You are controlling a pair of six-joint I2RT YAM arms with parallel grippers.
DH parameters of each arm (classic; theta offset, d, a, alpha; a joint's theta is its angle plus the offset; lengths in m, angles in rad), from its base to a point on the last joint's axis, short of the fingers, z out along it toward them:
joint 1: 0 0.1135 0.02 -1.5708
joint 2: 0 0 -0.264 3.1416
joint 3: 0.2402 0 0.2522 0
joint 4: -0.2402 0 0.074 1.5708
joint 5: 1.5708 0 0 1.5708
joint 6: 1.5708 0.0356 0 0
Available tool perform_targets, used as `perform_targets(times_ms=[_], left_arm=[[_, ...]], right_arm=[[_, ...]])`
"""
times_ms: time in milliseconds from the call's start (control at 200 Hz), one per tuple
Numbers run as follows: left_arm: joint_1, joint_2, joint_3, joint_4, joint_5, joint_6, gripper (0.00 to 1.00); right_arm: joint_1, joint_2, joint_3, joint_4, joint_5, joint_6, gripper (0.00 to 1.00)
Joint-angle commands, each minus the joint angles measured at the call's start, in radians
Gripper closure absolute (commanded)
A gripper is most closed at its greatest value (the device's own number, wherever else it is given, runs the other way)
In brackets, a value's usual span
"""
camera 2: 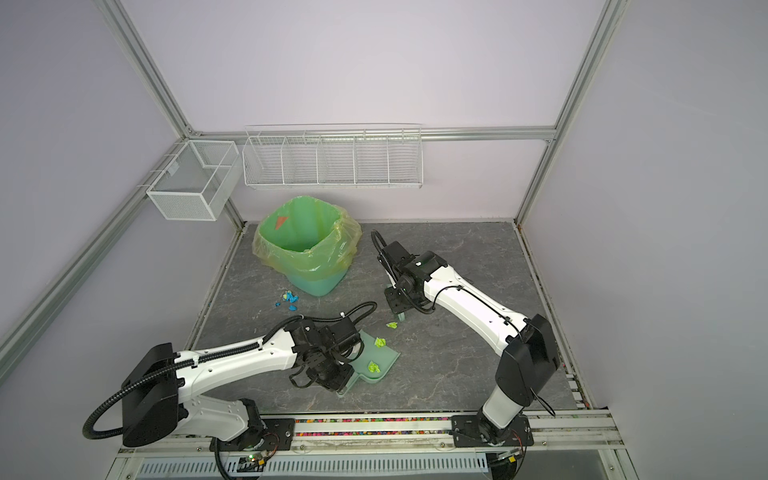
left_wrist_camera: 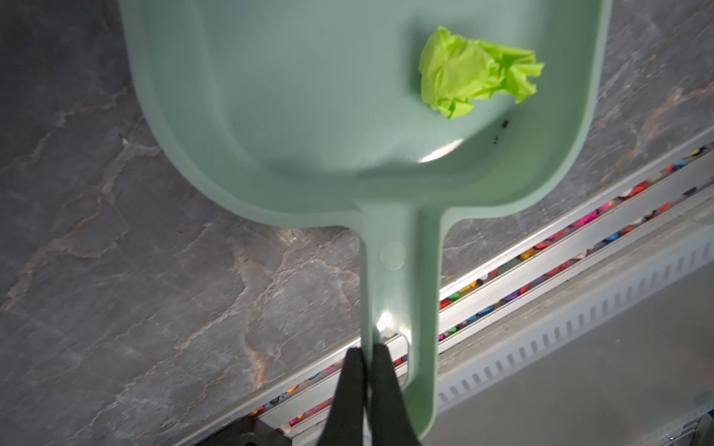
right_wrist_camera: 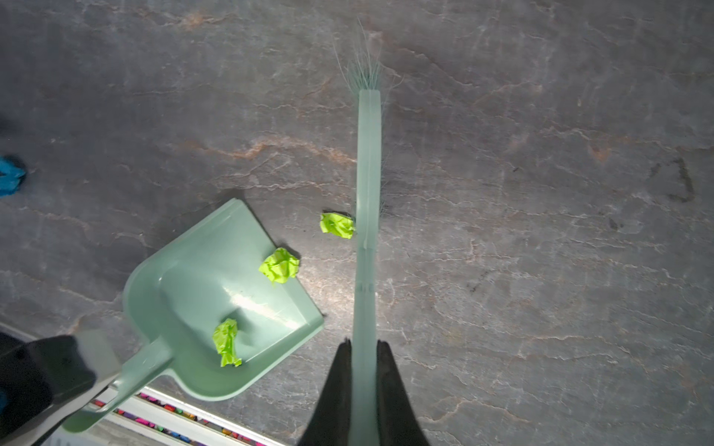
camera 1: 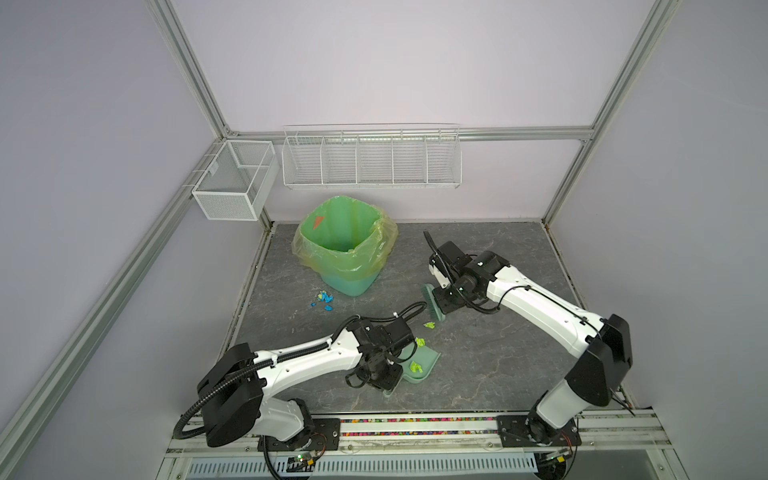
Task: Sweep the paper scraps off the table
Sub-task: 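Sweep the lime-green scraps into the dustpan with the right brush, then lift the dustpan toward the green bin with the left gripper while the right withdraws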
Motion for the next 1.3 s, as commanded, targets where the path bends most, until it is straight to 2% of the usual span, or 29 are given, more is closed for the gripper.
perform_targets(times_ms=[0, 200, 365, 430, 680, 890, 1025, 1125, 1295], left_arm=[[0.005, 0.013, 0.032, -0.004, -0.005, 0.012, 1.0], [0.012, 0.009, 0.029, -0.001, -0.015, 0.01, 1.0], [0.019, 0.007, 0.032, 0.0, -0.026, 0.011, 1.0], [0.022, 0.009, 0.037, -0.004, -0.035, 0.013, 1.0], [0.023, 0.005, 0.053, -0.025, -0.087, 0.02, 1.0], [0.023, -0.03, 0.083, -0.045, -0.181, 0.044, 1.0], [0.023, -0.05, 0.141, -0.099, -0.278, 0.064, 1.0], [0.023, -0.069, 0.17, -0.093, -0.31, 0.071, 1.0], [0.023, -0.072, 0.241, -0.127, -0.396, 0.075, 1.0]], right_arm=[[0.049, 0.0, -0.036, 0.004, -0.065, -0.011, 0.93], [0.122, -0.1, -0.108, -0.03, -0.086, 0.039, 0.93], [0.129, -0.248, -0.192, 0.05, -0.238, 0.109, 0.93], [0.129, -0.293, -0.215, 0.071, -0.258, 0.132, 0.93], [0.098, -0.323, -0.19, 0.001, -0.072, 0.174, 0.93], [0.028, -0.371, -0.191, 0.019, -0.027, 0.206, 0.93], [-0.044, -0.427, -0.185, 0.009, -0.012, 0.199, 0.93], [-0.095, -0.464, -0.183, -0.005, 0.003, 0.192, 0.93], [-0.162, -0.523, -0.218, 0.0, -0.007, 0.193, 0.93]])
